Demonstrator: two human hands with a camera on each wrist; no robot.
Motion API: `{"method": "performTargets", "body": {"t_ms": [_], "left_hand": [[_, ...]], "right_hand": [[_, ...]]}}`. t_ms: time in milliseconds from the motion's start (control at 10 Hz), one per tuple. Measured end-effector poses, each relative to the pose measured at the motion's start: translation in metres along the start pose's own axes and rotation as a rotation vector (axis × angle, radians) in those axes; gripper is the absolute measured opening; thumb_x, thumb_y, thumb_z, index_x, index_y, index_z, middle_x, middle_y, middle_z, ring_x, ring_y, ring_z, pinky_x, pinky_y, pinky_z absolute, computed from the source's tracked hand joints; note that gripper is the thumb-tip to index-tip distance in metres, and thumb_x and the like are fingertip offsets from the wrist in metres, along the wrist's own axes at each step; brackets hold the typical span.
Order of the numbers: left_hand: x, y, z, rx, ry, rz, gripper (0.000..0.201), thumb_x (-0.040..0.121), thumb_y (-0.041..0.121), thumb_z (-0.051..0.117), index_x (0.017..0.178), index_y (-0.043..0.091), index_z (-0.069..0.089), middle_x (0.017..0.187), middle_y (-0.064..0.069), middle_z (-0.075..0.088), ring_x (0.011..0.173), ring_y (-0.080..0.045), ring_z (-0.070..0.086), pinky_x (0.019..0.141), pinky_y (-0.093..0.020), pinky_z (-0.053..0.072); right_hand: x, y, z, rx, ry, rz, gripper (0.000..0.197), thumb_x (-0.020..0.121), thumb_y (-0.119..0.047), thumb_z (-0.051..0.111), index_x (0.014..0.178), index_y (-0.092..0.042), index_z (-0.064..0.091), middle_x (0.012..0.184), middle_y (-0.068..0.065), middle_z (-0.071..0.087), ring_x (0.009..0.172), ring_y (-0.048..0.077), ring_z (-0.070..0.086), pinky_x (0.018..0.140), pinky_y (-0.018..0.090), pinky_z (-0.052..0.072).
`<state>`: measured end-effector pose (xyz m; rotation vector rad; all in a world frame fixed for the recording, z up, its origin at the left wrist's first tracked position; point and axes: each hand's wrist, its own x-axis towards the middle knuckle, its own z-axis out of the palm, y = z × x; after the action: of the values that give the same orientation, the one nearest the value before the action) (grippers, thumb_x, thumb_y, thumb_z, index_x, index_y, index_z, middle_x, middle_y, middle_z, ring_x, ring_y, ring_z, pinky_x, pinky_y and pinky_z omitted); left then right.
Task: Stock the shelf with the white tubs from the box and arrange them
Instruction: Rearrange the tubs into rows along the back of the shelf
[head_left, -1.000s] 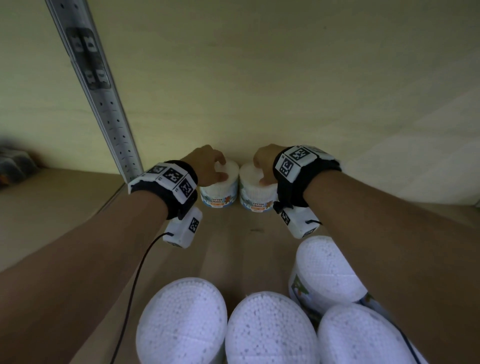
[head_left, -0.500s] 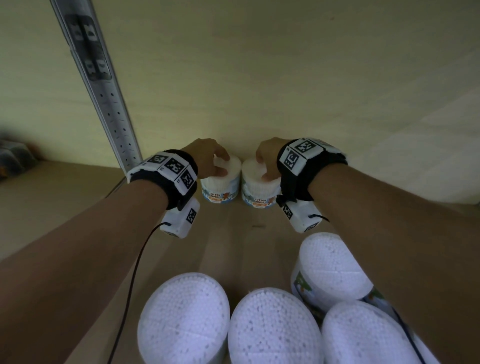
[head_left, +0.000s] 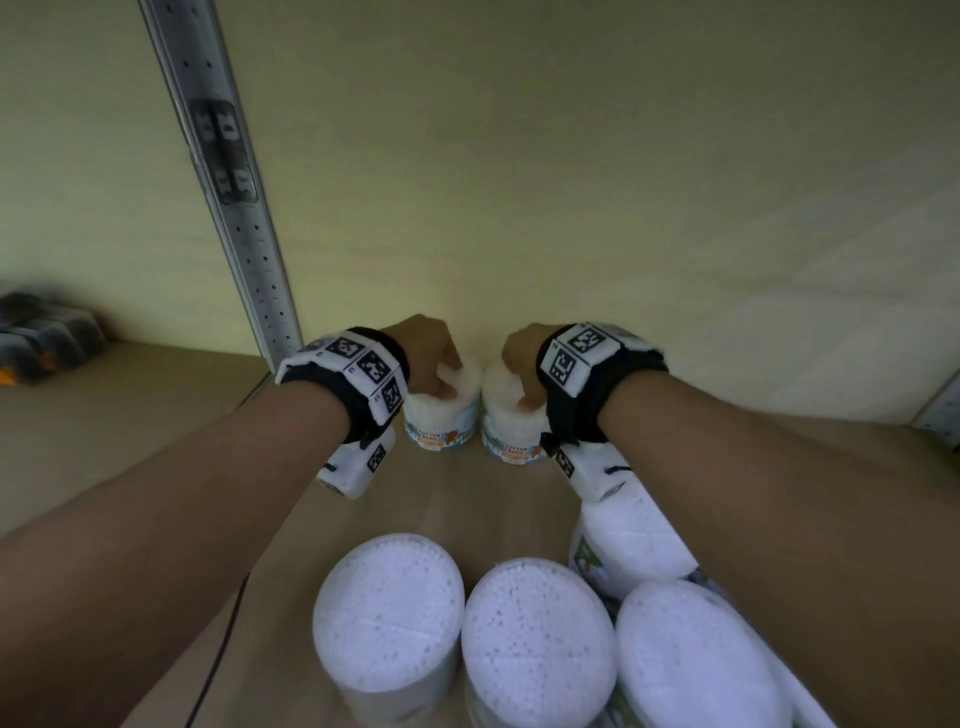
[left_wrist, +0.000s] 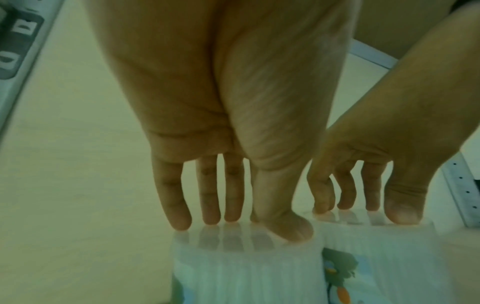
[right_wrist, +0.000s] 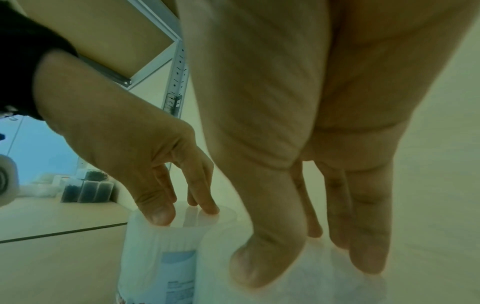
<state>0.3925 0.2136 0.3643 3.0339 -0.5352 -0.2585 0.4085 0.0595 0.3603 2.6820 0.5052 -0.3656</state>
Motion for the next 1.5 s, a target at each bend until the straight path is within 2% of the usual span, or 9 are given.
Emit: {"method": "performTargets", "body": {"t_ms": [200, 300, 500, 600, 700, 900, 1200, 1400, 1500], "left_hand": [[-0.043, 0.019, 0.002, 0.034, -0.056, 0.036, 0.056, 0.087, 0.029, 0.067, 0.134, 0.003, 0.051, 0.139, -0.011, 0.052, 0.125, -0.026, 0.051, 0.102, -0.029, 0.039], [-0.065, 0.025, 0.006, 0.050, -0.065, 0.035, 0.056, 0.086, 0.028, 0.068, 0.132, 0.004, 0.050, 0.137, -0.013, 0.049, 0.123, -0.027, 0.049, 0.100, -0.032, 0.040], [-0.102, 0.036, 0.011, 0.061, -0.105, 0.034, 0.052, 0.084, 0.025, 0.070, 0.126, 0.005, 0.050, 0.131, -0.012, 0.052, 0.111, -0.026, 0.053, 0.082, -0.028, 0.041], [-0.115, 0.041, 0.012, 0.071, -0.113, 0.024, 0.049, 0.082, 0.025, 0.071, 0.122, 0.005, 0.050, 0.122, -0.011, 0.056, 0.090, -0.019, 0.047, 0.069, -0.025, 0.037], [-0.125, 0.046, 0.011, 0.105, -0.102, 0.016, 0.048, 0.082, 0.026, 0.071, 0.121, 0.006, 0.052, 0.114, -0.010, 0.058, 0.086, -0.018, 0.045, 0.054, -0.024, 0.029], [-0.136, 0.048, 0.015, 0.082, -0.079, 0.004, 0.046, 0.081, 0.024, 0.071, 0.120, 0.007, 0.053, 0.122, -0.012, 0.059, 0.090, -0.022, 0.050, 0.072, -0.027, 0.037], [-0.141, 0.049, 0.020, 0.063, -0.078, -0.036, 0.047, 0.084, 0.025, 0.068, 0.125, 0.009, 0.051, 0.129, -0.011, 0.054, 0.114, -0.029, 0.054, 0.091, -0.035, 0.045], [-0.146, 0.051, 0.019, 0.003, -0.073, -0.082, 0.050, 0.088, 0.027, 0.062, 0.134, 0.014, 0.049, 0.137, -0.008, 0.050, 0.121, -0.026, 0.052, 0.100, -0.035, 0.046], [-0.150, 0.057, 0.018, -0.032, -0.021, -0.083, 0.048, 0.091, 0.025, 0.055, 0.137, 0.015, 0.048, 0.139, -0.007, 0.050, 0.123, -0.024, 0.051, 0.101, -0.033, 0.045]], "right_hand": [[-0.050, -0.013, -0.005, 0.168, -0.025, 0.011, 0.011, 0.085, -0.017, 0.069, 0.090, -0.019, 0.060, 0.077, 0.000, 0.048, 0.096, 0.022, 0.053, 0.077, 0.028, 0.036], [-0.076, -0.021, 0.001, 0.142, 0.017, -0.011, 0.047, 0.084, -0.028, 0.069, 0.125, -0.008, 0.059, 0.121, 0.012, 0.060, 0.114, 0.031, 0.059, 0.084, 0.031, 0.045], [-0.108, -0.039, 0.013, 0.044, 0.007, -0.028, 0.060, 0.068, -0.054, 0.070, 0.113, -0.016, 0.062, 0.107, 0.006, 0.065, 0.091, 0.029, 0.064, 0.082, 0.039, 0.055], [-0.122, -0.042, 0.012, 0.013, -0.043, -0.011, 0.056, 0.076, -0.049, 0.068, 0.117, -0.012, 0.060, 0.113, 0.005, 0.066, 0.099, 0.027, 0.064, 0.080, 0.031, 0.050], [-0.119, -0.049, 0.017, 0.036, -0.077, 0.011, 0.061, 0.073, -0.053, 0.068, 0.119, -0.014, 0.060, 0.114, 0.006, 0.067, 0.097, 0.029, 0.065, 0.084, 0.041, 0.053], [-0.090, -0.052, 0.043, 0.067, -0.057, -0.036, 0.066, 0.070, -0.056, 0.068, 0.117, -0.010, 0.059, 0.116, 0.008, 0.065, 0.094, 0.032, 0.064, 0.082, 0.043, 0.052], [-0.004, -0.019, 0.108, 0.321, -0.025, 0.026, 0.084, 0.022, -0.078, 0.067, 0.090, -0.039, 0.039, 0.094, -0.007, 0.066, 0.075, 0.023, 0.066, 0.071, 0.039, 0.057], [-0.147, -0.042, 0.030, 0.422, 0.033, 0.015, 0.056, 0.084, -0.037, 0.067, 0.129, -0.008, 0.053, 0.125, 0.010, 0.060, 0.112, 0.031, 0.060, 0.092, 0.034, 0.049], [-0.170, -0.033, 0.030, 0.488, 0.103, 0.054, 0.050, 0.090, -0.031, 0.061, 0.133, -0.007, 0.053, 0.133, 0.010, 0.056, 0.118, 0.027, 0.056, 0.092, 0.030, 0.045]]}}
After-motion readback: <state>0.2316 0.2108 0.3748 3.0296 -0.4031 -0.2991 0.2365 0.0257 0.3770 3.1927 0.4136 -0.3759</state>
